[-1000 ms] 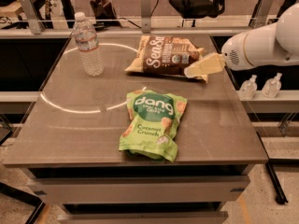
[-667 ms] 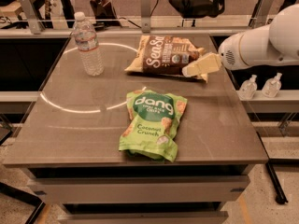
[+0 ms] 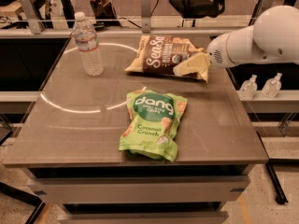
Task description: Pick brown chip bag
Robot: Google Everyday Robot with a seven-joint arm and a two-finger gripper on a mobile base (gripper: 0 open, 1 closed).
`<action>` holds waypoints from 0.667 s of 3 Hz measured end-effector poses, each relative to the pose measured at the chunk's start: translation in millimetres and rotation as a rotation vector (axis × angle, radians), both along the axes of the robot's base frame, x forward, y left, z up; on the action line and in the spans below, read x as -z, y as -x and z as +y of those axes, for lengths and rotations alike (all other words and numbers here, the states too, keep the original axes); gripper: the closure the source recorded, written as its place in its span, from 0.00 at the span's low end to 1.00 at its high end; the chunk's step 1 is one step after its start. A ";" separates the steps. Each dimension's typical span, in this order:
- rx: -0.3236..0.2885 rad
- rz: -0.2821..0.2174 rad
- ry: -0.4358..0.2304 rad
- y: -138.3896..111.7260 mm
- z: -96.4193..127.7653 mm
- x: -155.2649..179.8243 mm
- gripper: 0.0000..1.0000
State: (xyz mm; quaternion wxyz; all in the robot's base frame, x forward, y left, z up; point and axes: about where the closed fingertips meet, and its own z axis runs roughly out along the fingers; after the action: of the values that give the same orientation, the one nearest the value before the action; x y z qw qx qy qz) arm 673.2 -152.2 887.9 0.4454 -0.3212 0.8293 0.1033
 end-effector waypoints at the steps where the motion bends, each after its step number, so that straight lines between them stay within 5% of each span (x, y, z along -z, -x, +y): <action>1: -0.030 0.012 0.012 -6.9 14.4 5.1 0.00; 2: -0.064 0.033 0.049 -12.4 26.5 12.1 0.00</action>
Offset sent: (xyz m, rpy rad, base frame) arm 0.0188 0.0372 -0.0191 -0.0990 0.0575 0.0990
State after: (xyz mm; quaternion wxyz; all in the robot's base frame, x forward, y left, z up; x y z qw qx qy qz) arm 685.6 -125.7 875.8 0.4200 -0.3566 0.8282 0.1024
